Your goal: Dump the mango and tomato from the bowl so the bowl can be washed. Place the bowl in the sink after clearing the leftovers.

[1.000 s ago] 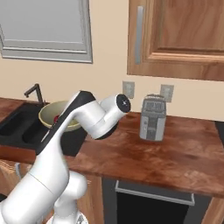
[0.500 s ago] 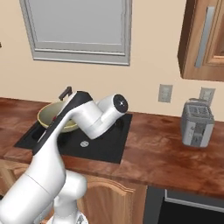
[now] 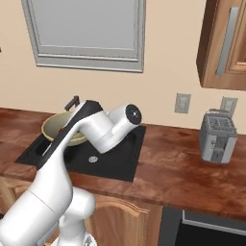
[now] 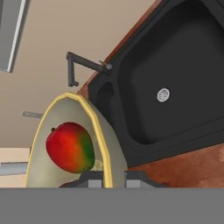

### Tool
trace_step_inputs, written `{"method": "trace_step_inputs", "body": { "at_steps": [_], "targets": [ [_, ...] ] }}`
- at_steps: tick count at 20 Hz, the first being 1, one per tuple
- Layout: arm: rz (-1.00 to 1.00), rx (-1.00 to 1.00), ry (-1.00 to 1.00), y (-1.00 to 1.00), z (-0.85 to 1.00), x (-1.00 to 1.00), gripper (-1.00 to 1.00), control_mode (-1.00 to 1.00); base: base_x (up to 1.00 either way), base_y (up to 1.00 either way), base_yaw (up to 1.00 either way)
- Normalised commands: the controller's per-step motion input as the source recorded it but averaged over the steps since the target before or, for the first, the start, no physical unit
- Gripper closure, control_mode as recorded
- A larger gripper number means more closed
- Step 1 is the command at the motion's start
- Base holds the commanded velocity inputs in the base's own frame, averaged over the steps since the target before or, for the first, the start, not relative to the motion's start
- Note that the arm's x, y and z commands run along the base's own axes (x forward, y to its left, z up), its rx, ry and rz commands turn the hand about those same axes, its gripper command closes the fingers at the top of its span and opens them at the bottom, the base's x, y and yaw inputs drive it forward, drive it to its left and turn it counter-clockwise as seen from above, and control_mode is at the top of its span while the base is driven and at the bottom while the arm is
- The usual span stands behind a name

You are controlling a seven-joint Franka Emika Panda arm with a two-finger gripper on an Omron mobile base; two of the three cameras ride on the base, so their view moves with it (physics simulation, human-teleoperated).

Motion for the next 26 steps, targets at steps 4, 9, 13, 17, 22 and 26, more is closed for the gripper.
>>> {"method": "trace_step_inputs", "body": {
  "at_steps": [4,9,13,17,22,26],
  "targets": [
    [0.00,0.00,0.00,0.00,0.00,0.00,1.00,1.00,0.02,0.44,0.00],
    [0.00,0.00,0.00,0.00,0.00,0.00,1.00,1.00,0.24,0.22,0.00],
    [0.00,0.00,0.00,0.00,0.00,0.00,1.00,1.00,0.25,0.22,0.00],
    [0.00,0.00,0.00,0.00,0.00,0.00,1.00,1.00,0.23,0.33,0.00],
    [0.00,0.00,0.00,0.00,0.00,0.00,1.00,1.00,0.29,0.24,0.00],
    [0.00,0.00,0.00,0.00,0.00,0.00,1.00,1.00,0.34,0.12,0.00]
  ]
}}
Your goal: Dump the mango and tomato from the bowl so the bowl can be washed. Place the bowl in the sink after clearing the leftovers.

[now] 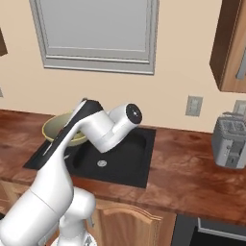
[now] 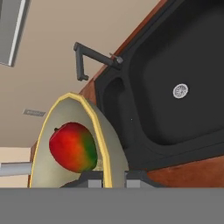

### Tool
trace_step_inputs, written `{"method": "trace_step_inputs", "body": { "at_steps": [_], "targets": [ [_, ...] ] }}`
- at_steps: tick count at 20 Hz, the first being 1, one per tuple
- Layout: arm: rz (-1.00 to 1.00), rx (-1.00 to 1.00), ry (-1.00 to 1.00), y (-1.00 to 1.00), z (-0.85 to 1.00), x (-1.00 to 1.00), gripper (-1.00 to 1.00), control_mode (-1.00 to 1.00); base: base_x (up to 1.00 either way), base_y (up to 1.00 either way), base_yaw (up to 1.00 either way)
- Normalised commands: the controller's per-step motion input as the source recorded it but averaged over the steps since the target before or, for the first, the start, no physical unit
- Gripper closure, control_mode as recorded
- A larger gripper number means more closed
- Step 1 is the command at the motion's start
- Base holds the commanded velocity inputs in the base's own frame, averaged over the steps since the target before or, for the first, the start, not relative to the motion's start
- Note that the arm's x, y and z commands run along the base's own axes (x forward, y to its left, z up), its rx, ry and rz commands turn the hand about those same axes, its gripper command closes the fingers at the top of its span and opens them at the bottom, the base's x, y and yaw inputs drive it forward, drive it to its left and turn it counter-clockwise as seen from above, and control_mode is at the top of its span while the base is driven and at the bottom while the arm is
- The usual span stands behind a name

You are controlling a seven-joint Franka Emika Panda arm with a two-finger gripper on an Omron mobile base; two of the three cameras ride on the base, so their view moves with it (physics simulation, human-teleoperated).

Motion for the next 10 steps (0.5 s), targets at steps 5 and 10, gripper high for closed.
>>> {"method": "trace_step_inputs", "body": {
  "at_steps": [5,10],
  "targets": [
    [0.00,0.00,0.00,0.00,0.00,0.00,1.00,1.00,0.31,0.01,0.00],
    [0.00,0.00,0.00,0.00,0.00,0.00,1.00,1.00,0.27,0.00,0.00]
  ]
}}
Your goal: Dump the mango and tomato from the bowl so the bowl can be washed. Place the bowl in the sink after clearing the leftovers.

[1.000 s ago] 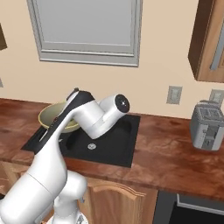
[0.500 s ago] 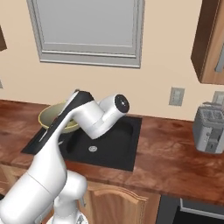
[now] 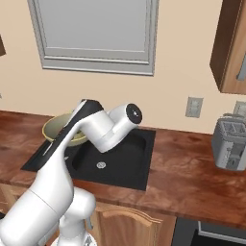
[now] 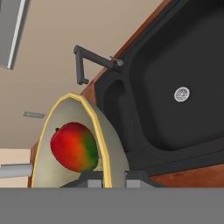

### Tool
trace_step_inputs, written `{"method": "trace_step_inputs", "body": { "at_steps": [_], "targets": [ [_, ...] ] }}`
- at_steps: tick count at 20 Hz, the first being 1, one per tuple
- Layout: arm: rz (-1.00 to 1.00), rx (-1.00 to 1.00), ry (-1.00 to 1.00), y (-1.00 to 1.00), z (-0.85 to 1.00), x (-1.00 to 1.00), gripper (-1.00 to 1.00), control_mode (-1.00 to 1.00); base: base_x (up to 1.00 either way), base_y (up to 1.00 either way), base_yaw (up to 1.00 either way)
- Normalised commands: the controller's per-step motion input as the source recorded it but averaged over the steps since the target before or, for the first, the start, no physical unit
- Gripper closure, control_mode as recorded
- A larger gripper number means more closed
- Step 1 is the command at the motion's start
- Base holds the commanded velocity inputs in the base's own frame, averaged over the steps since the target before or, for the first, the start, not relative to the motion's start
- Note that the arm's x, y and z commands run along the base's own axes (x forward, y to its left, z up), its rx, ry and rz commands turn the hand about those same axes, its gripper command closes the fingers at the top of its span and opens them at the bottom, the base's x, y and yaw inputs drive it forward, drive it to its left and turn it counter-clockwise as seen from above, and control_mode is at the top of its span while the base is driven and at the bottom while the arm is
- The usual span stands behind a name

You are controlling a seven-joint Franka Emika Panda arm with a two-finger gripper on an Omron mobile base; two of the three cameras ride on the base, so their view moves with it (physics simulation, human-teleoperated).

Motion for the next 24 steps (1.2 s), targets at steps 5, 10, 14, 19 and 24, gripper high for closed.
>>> {"method": "trace_step_inputs", "body": {
  "at_steps": [5,10,14,19,24],
  "targets": [
    [0.00,0.00,0.00,0.00,0.00,0.00,1.00,1.00,0.28,0.00,0.00],
    [0.00,0.00,0.00,0.00,0.00,0.00,1.00,1.00,0.35,0.00,0.00],
    [0.00,0.00,0.00,0.00,0.00,0.00,1.00,1.00,0.29,0.00,0.00],
    [0.00,0.00,0.00,0.00,0.00,0.02,1.00,-1.00,0.13,0.00,0.00],
    [0.00,0.00,0.00,0.00,-0.04,0.28,1.00,-1.00,0.00,0.00,0.00]
  ]
}}
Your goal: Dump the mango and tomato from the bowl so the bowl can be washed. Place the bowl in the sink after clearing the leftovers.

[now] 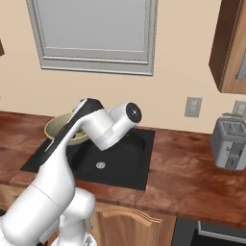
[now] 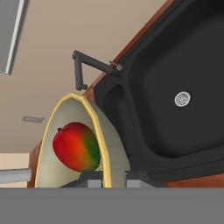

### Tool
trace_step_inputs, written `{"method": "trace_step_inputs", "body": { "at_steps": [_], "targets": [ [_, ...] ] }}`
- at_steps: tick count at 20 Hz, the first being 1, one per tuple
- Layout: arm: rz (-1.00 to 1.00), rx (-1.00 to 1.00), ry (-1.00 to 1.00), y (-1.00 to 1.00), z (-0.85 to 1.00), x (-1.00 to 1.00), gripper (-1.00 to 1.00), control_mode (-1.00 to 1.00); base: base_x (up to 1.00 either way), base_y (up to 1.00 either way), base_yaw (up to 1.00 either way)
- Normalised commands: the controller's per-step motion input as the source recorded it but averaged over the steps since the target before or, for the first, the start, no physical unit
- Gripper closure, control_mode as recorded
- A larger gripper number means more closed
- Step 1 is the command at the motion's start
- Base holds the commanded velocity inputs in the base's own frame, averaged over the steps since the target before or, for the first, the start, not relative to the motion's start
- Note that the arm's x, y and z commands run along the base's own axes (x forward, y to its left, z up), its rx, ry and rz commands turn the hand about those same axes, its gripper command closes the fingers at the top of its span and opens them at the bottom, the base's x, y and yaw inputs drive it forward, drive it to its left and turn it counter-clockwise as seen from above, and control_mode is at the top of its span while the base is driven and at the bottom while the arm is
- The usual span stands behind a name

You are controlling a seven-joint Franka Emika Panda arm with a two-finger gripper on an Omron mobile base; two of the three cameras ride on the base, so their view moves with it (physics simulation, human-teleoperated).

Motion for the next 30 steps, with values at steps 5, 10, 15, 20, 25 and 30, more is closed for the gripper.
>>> {"method": "trace_step_inputs", "body": {
  "at_steps": [5,10,15,20,25,30],
  "targets": [
    [0.00,0.00,0.00,-0.06,-0.31,0.51,1.00,-1.00,0.00,0.00,0.00],
    [0.00,0.00,0.00,-0.16,-0.43,0.47,1.00,-1.00,0.00,0.00,0.00],
    [0.00,-0.02,0.00,-0.01,-0.33,0.32,1.00,-1.00,0.00,0.00,0.00],
    [0.00,-0.11,0.02,0.13,-0.30,0.21,1.00,-1.00,0.00,0.00,0.00],
    [0.03,-0.13,0.01,0.17,-0.05,0.01,1.00,-1.00,0.00,0.00,0.00],
    [0.01,-0.19,-0.01,0.40,-0.03,0.00,1.00,-1.00,0.00,0.00,0.00]
  ]
}}
